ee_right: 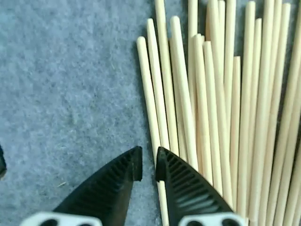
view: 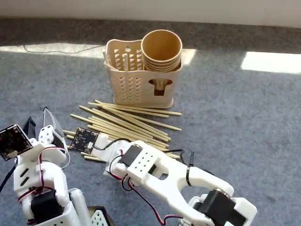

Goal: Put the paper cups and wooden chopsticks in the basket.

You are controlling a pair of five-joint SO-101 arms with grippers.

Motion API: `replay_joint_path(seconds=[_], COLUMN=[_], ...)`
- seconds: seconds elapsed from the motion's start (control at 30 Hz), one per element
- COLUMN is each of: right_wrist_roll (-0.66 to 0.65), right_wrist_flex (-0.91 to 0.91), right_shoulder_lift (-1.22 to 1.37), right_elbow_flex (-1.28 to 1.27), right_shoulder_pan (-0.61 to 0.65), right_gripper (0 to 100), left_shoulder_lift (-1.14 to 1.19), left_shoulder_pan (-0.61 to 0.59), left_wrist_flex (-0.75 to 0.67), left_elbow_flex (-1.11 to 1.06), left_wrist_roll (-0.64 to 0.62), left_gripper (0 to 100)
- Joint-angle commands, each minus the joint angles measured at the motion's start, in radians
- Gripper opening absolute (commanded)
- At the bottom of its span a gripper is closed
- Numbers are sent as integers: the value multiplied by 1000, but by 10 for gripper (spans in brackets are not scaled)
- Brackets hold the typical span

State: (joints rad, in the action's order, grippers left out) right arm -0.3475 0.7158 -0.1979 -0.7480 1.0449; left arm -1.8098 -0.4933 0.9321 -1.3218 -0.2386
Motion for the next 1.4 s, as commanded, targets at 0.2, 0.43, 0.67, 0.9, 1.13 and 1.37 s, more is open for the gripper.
replay_joint_path(seconds=[0.2, 0.43, 0.67, 0.9, 1.13, 1.37], right_wrist_roll=[-12, -12, -12, -83, -176, -173], right_wrist_flex=[-76, -84, -84, -12, 203, 318], right_shoulder_lift=[-24, 153, 186, 183, 159, -15], right_elbow_flex=[2, 31, 59, 56, 93, 97], right_shoulder_pan=[-10, -13, -10, -12, -18, -50], right_gripper=[70, 70, 70, 56, 6, 6], left_shoulder_lift=[16, 16, 16, 16, 16, 16], left_shoulder_pan=[-2, -2, -2, -2, -2, -2], left_wrist_flex=[0, 0, 0, 0, 0, -5], left_elbow_flex=[5, 5, 5, 5, 5, 2], left_wrist_roll=[-12, -12, -12, -12, -12, -12], left_gripper=[144, 144, 144, 144, 144, 144])
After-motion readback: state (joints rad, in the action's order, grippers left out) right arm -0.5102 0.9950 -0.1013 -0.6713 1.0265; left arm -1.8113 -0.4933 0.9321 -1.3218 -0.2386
